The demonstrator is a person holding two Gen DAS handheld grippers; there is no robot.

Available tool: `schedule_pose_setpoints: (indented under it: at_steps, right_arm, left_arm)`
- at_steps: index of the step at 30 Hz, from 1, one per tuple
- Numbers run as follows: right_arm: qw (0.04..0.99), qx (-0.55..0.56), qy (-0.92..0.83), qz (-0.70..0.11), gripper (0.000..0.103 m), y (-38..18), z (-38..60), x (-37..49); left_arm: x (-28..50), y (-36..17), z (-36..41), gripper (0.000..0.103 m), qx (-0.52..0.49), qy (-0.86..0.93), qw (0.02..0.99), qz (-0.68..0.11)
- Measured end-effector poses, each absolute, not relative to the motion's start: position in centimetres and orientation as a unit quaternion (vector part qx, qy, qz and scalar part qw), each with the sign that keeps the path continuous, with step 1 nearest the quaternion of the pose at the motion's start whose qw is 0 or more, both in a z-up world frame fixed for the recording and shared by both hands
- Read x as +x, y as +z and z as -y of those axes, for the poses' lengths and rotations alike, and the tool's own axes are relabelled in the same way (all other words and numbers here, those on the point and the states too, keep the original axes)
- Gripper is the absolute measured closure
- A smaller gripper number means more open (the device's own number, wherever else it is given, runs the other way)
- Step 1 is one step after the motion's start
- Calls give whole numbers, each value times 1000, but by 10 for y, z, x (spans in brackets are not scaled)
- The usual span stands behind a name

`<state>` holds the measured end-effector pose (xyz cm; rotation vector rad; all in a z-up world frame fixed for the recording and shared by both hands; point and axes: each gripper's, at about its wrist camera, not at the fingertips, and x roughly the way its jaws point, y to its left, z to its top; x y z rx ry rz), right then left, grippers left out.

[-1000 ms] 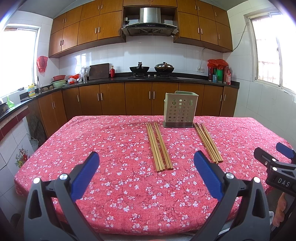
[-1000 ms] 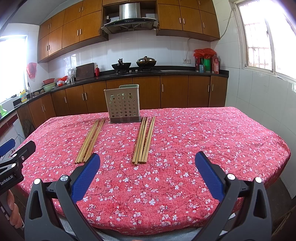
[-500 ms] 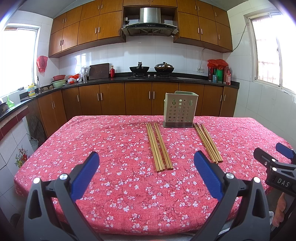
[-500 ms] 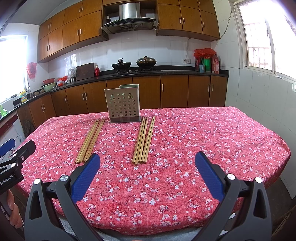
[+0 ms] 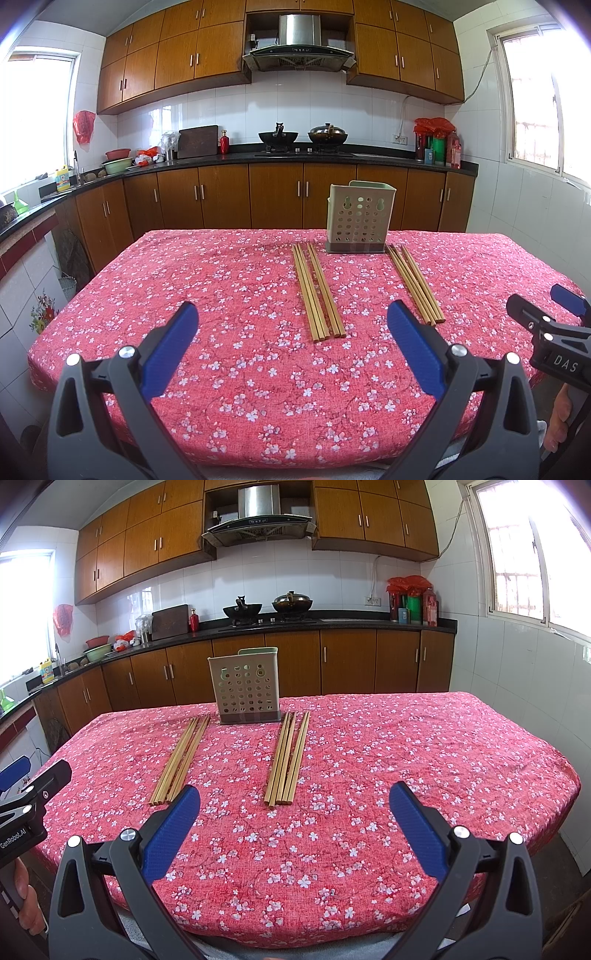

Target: Organize utensils

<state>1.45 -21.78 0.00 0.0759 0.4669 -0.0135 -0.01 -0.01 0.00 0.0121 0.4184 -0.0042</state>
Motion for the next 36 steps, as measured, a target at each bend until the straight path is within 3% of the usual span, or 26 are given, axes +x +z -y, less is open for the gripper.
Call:
schedule_pose_setpoints:
  at_steps: [36]
  right_arm:
    - [968,38,-11,-249,2,-8,226,32]
  left_arm:
    - [19,-10,-1,4,4,14,974,-225]
